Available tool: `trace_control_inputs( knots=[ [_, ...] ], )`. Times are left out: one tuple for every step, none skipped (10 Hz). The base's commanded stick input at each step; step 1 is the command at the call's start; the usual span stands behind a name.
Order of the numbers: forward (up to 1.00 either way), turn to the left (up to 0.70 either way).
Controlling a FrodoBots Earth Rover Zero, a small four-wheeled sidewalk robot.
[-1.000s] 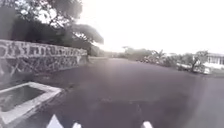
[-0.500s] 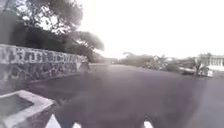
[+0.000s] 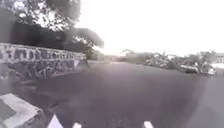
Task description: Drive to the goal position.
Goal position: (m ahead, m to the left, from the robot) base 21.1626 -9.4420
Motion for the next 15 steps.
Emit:
trace_control_inputs(
  knots=[
    [0.70, 0.00],
    [0.70, 0.00],
    [0.70, 0.00],
    [0.70, -0.02],
    [0.70, -0.08],
    [0.70, -0.14],
    [0.70, -0.30],
    [0.70, -0.20],
    [0.70, -0.10],
    [0.70, 0.00],
    [0.70, 0.00],
    [0.70, 0.00],
    [0.70, 0.00],
    [0.70, 0.00],
    [0.70, 0.00]
  ],
)
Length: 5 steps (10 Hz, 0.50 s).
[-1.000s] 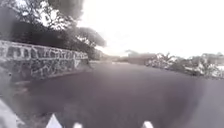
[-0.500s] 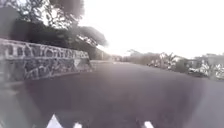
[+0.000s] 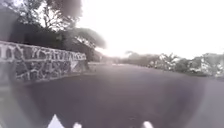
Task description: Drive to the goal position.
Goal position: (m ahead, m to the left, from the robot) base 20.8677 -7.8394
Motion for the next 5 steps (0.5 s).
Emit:
trace_control_inputs(
  knots=[
    [0.70, 0.00],
    [0.70, 0.00],
    [0.70, 0.00],
    [0.70, 0.00],
    [0.70, 0.00]
  ],
)
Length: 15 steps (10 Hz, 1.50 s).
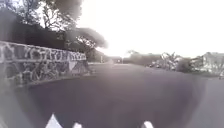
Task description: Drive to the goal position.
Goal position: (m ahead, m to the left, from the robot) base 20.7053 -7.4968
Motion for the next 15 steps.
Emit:
trace_control_inputs(
  knots=[
    [0.70, 0.00],
    [0.70, 0.00],
    [0.70, 0.00],
    [0.70, 0.00],
    [0.70, 0.00],
    [0.70, 0.00],
    [0.70, 0.00],
    [0.70, 0.00],
    [0.70, 0.00],
    [0.70, 0.00],
    [0.70, 0.00],
    [0.70, -0.20],
    [0.70, -0.27],
    [0.70, -0.33],
    [0.70, -0.35]
  ],
)
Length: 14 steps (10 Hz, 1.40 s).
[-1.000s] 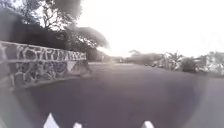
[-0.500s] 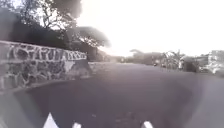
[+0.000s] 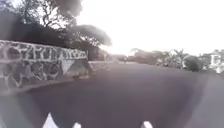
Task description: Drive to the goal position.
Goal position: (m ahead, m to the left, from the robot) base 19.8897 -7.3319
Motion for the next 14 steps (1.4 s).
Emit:
trace_control_inputs(
  knots=[
    [0.70, -0.35],
    [0.70, -0.04],
    [0.70, -0.02],
    [0.70, -0.01],
    [0.70, 0.00],
    [0.70, 0.00],
    [0.70, 0.00],
    [0.70, 0.00],
    [0.70, 0.00],
    [0.70, 0.00],
    [0.70, 0.00],
    [0.70, 0.00],
    [0.70, 0.00],
    [0.70, 0.00]
  ],
)
